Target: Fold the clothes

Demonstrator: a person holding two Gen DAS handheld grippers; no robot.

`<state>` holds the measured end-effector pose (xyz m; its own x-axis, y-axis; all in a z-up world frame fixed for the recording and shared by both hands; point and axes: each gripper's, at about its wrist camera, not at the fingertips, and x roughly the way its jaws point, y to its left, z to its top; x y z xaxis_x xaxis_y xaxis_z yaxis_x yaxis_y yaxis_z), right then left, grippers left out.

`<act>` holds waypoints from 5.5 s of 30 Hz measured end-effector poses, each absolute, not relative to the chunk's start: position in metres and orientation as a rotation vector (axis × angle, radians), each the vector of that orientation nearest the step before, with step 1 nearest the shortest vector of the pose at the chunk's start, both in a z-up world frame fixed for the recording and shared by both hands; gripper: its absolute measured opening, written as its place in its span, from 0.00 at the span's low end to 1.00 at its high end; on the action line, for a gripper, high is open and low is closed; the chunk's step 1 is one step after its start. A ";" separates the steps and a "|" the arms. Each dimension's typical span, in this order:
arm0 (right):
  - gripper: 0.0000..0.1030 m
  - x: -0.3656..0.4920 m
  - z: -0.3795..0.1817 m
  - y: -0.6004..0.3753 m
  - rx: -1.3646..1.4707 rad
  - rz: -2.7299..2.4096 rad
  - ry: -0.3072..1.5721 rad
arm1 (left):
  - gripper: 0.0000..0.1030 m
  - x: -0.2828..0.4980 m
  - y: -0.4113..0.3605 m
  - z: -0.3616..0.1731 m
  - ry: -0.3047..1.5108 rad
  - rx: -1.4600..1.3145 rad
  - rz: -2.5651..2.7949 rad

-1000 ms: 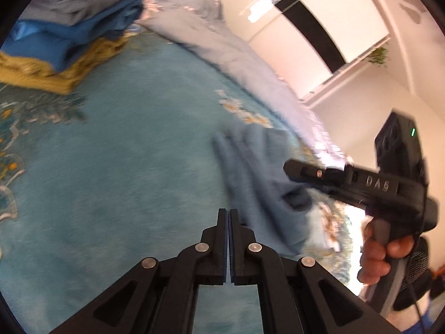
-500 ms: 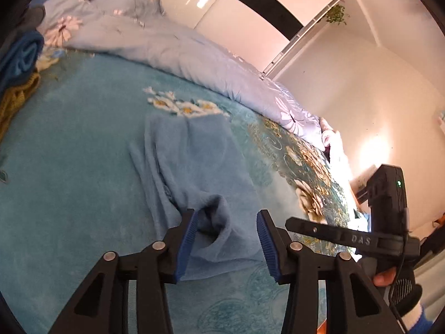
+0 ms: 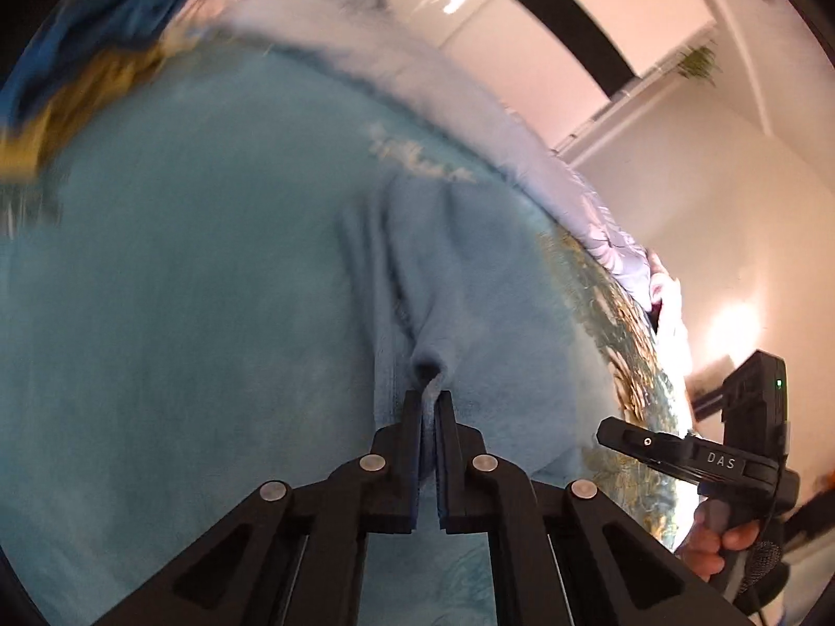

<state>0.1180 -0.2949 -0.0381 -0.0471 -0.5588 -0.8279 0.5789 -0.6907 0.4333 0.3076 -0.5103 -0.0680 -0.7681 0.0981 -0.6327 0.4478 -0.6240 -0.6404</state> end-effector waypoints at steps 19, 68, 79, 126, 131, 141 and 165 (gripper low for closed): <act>0.58 0.122 -0.064 -0.298 1.391 -1.759 -0.142 | 0.95 0.267 -0.582 -0.036 1.234 0.879 -2.536; 0.15 0.043 -0.024 -0.349 1.212 -1.308 0.410 | 0.20 0.298 -0.526 -0.059 1.439 0.798 -2.459; 0.48 0.043 -0.031 -0.310 1.227 -1.485 0.254 | 0.46 0.309 -0.535 -0.062 1.410 0.866 -2.431; 0.56 0.115 -0.072 -0.254 1.419 -1.721 -0.371 | 0.83 0.251 -0.581 -0.072 1.297 1.163 -2.515; 0.57 0.114 -0.071 -0.267 1.424 -1.720 -0.404 | 0.83 0.236 -0.569 -0.073 1.249 1.230 -2.574; 0.17 0.111 -0.064 -0.274 1.418 -1.711 -0.387 | 0.26 0.251 -0.571 -0.076 1.388 1.124 -2.540; 0.22 0.069 -0.055 -0.283 1.334 -1.609 -0.090 | 0.63 0.294 -0.523 -0.064 1.231 1.090 -2.520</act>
<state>0.0689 -0.2826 -0.0552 0.1114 -0.7083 -0.6970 0.6260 -0.4947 0.6028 0.2943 -0.5230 -0.0637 -0.7300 0.1844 -0.6581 0.4060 -0.6577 -0.6346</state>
